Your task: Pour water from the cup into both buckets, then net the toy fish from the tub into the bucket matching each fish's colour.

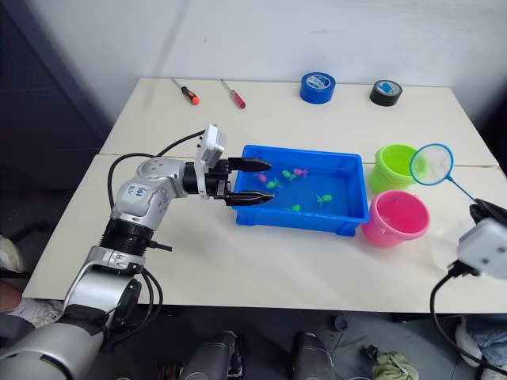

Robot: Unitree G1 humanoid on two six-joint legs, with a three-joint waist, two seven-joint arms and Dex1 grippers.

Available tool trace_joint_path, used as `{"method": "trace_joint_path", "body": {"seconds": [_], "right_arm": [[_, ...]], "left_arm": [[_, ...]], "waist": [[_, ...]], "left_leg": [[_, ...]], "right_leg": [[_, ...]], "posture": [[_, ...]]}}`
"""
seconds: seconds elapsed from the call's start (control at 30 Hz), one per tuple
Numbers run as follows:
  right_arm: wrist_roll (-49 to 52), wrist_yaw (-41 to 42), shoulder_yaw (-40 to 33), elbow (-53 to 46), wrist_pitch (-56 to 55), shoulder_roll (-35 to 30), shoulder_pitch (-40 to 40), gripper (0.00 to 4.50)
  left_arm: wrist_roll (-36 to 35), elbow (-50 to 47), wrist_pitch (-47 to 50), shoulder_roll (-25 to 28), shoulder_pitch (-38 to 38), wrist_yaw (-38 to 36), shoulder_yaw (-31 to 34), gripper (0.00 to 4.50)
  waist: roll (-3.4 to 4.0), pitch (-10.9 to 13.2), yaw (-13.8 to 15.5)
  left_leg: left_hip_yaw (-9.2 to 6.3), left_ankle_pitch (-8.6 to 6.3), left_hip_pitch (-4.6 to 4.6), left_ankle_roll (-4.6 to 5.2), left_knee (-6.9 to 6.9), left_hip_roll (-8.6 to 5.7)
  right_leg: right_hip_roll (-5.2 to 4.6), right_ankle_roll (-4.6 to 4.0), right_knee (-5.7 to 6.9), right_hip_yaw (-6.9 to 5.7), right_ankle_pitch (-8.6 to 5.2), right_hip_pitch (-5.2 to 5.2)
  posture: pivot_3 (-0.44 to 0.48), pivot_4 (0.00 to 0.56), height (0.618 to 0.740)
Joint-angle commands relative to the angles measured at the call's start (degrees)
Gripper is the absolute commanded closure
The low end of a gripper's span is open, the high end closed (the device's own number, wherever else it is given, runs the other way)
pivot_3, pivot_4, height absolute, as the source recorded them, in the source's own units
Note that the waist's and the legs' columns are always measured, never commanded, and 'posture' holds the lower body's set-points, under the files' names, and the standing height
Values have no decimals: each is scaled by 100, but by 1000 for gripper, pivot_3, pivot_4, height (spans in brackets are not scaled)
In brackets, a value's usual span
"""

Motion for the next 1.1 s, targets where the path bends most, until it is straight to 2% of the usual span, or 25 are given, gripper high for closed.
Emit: {"method": "trace_joint_path", "body": {"seconds": [0.03,0.23,0.33,0.43,0.6,0.9,1.1], "right_arm": [[1821,46,729,-626,2030,35,-756,4500],[2966,-553,1968,-292,4082,444,-2421,4500],[2945,-706,2644,312,4651,646,-3137,4500],[2548,-697,3075,795,4571,533,-3440,4500],[2240,-533,3363,1579,4424,439,-3874,4500],[1625,-551,3829,2757,3687,915,-4767,4500],[1351,-476,4036,2970,3390,1124,-5015,4500]], "left_arm": [[-12,-561,290,55,266,362,124,24],[-235,-1686,980,224,887,824,311,24],[-218,-2310,1168,465,1273,975,351,24],[-270,-2581,1321,547,1400,1162,452,24],[-370,-2966,1500,697,1580,1364,623,24],[-482,-3220,1562,776,1760,1606,723,24],[-536,-3256,1556,818,1769,1696,760,24]], "waist": [[6,-1,-25],[5,-1,-7],[8,-1,-8],[7,-1,17],[8,-1,-3],[7,-1,-26],[7,-1,-13]], "left_leg": [[-2,0,-1,0,0,-1],[-24,0,-11,-2,0,-4],[-23,-2,-10,-5,1,-6],[-26,-1,-14,-5,0,-9],[-14,-1,-18,-4,0,-11],[-1,-2,-11,-6,-7,-6],[-1,-1,-13,-6,-7,-7]], "right_leg": [[-1,-2,5,5,0,-3],[-12,-2,27,16,0,-14],[-13,-2,27,17,0,-14],[-12,-2,27,12,1,-14],[-11,-1,22,-5,1,-19],[-6,0,28,-14,1,-26],[-6,0,27,-13,1,-27]], "posture": [[0,150,740],[0,150,740],[0,150,740],[0,150,740],[0,150,740],[0,150,740],[0,150,740]]}}
